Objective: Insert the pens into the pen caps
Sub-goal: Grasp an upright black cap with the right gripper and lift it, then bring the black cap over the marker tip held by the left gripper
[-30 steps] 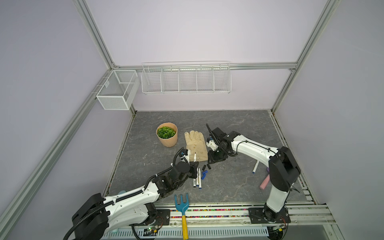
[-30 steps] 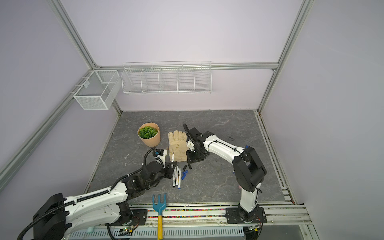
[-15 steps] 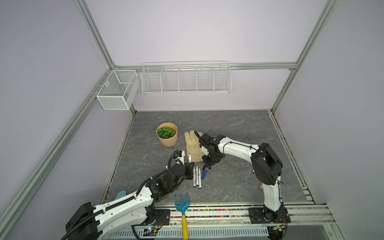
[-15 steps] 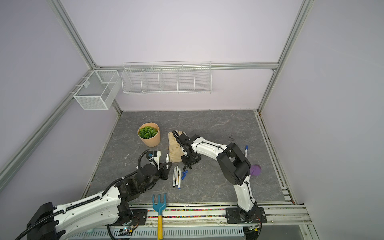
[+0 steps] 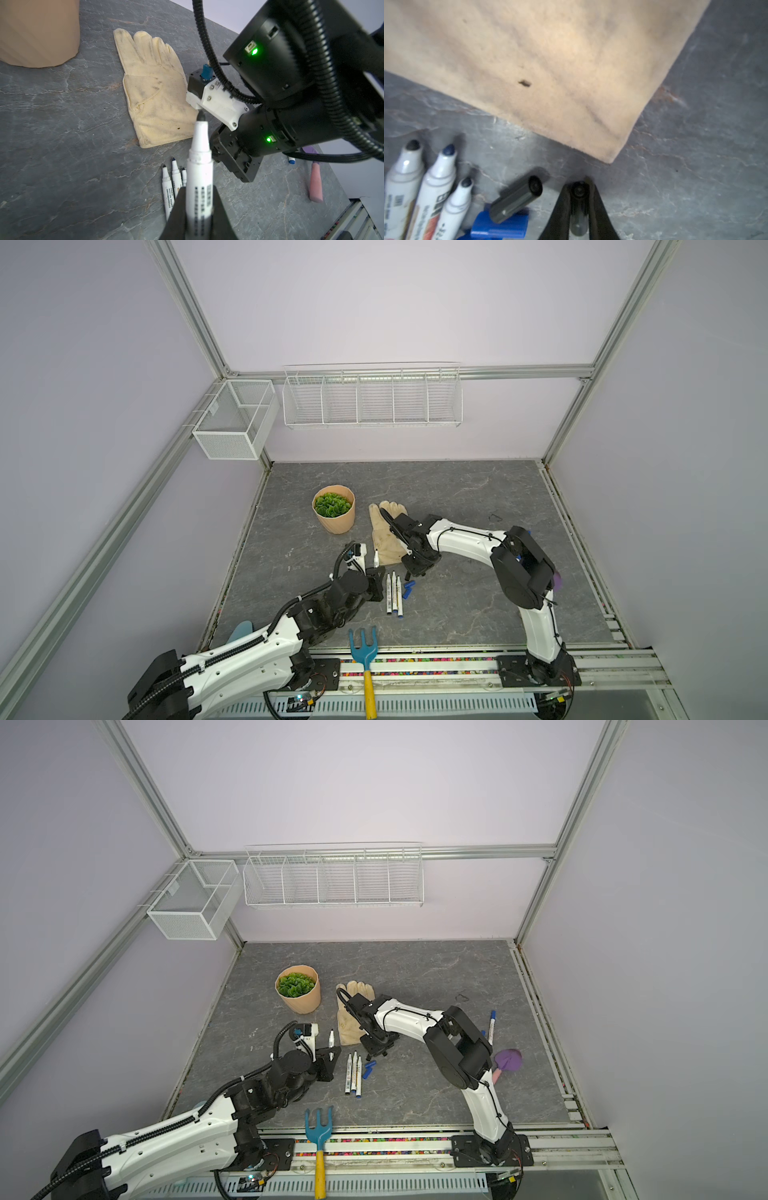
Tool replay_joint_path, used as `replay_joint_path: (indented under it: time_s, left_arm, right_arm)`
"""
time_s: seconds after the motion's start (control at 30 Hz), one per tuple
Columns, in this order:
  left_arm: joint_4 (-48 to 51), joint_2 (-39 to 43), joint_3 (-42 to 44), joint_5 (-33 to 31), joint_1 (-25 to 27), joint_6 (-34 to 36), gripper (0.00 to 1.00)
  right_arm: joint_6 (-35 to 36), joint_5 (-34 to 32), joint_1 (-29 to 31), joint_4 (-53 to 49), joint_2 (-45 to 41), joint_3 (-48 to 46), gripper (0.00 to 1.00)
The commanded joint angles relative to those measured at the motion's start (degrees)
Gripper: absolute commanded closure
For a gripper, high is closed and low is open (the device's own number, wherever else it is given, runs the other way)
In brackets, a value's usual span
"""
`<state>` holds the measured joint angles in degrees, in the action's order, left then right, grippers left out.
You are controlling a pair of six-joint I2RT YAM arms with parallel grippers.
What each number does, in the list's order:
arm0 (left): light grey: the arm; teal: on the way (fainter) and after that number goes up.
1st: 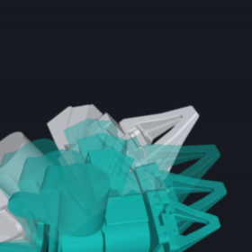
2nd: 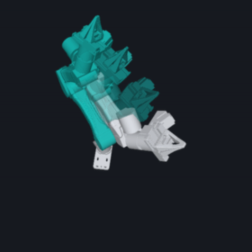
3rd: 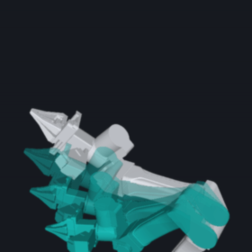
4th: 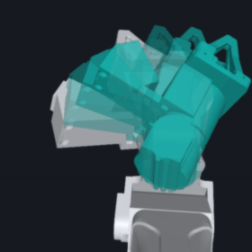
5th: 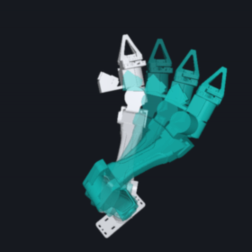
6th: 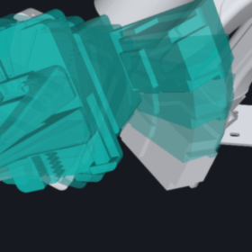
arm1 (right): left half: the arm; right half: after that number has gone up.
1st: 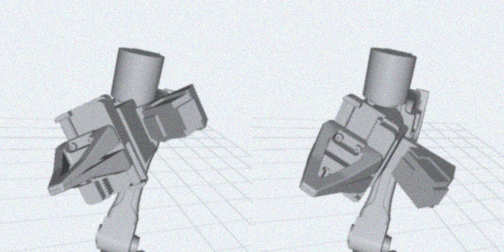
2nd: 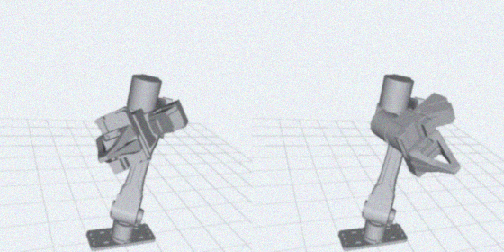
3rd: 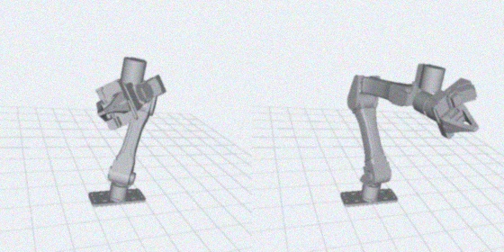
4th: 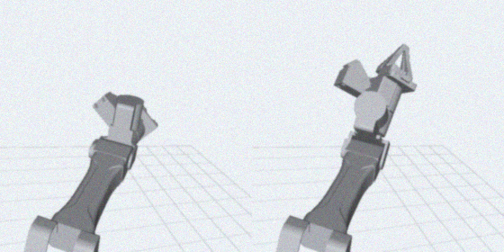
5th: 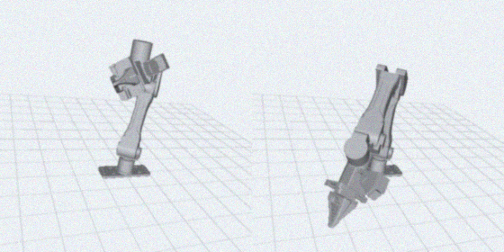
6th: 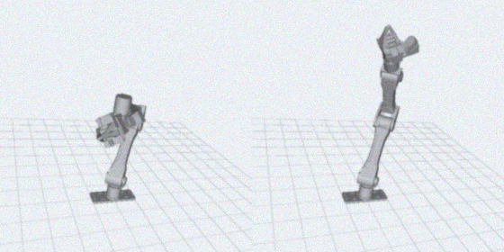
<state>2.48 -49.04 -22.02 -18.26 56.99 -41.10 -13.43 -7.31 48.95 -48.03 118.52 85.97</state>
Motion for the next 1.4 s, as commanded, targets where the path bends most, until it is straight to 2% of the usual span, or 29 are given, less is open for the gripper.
replay_joint_path:
  time_s: [0.0, 0.13, 0.3, 0.4, 0.5, 0.6, 0.77, 1.17, 1.37]
  left_arm:
    - [-0.45, -2.71, -1.88, 1.57, -0.21, 1.49, 1.00]
    - [-5.58, -7.36, -2.79, 5.57, 0.11, 3.38, 1.00]
    - [-11.67, -13.69, -5.18, 7.70, 3.39, 7.65, 1.00]
    - [-12.83, -17.75, -7.47, 7.71, 4.42, 8.75, 1.00]
    - [-14.07, -21.04, -9.44, 7.90, 5.18, 9.39, 1.00]
    - [-14.89, -23.21, -11.16, 8.26, 5.58, 9.91, 1.00]
    - [-14.96, -24.11, -12.68, 7.65, 5.67, 10.07, 1.00]
    - [-14.09, -26.11, -14.99, 9.48, 5.76, 11.39, 1.00]
    - [-14.60, -25.41, -14.29, 9.16, 5.76, 11.31, 1.00]
  right_arm:
    - [-0.57, 0.97, -1.19, 3.50, -4.78, -3.02, 0.91]
    - [-4.20, 7.85, -6.13, 10.36, -17.65, -9.56, 0.93]
    - [-10.60, 23.12, -13.54, 25.00, -35.45, -22.09, 0.93]
    - [-13.30, 25.48, -14.44, 28.08, -39.57, -25.40, 0.93]
    - [-13.07, 25.77, -14.53, 29.09, -40.90, -26.87, 0.93]
    - [-13.30, 26.47, -14.56, 34.54, -43.27, -30.19, 0.93]
    - [-14.17, 27.98, -14.52, 40.32, -45.39, -33.72, 0.93]
    - [-14.61, 33.77, -14.42, 42.11, -40.87, -31.14, 0.93]
    - [-14.18, 33.76, -13.94, 41.38, -40.11, -30.61, 0.93]
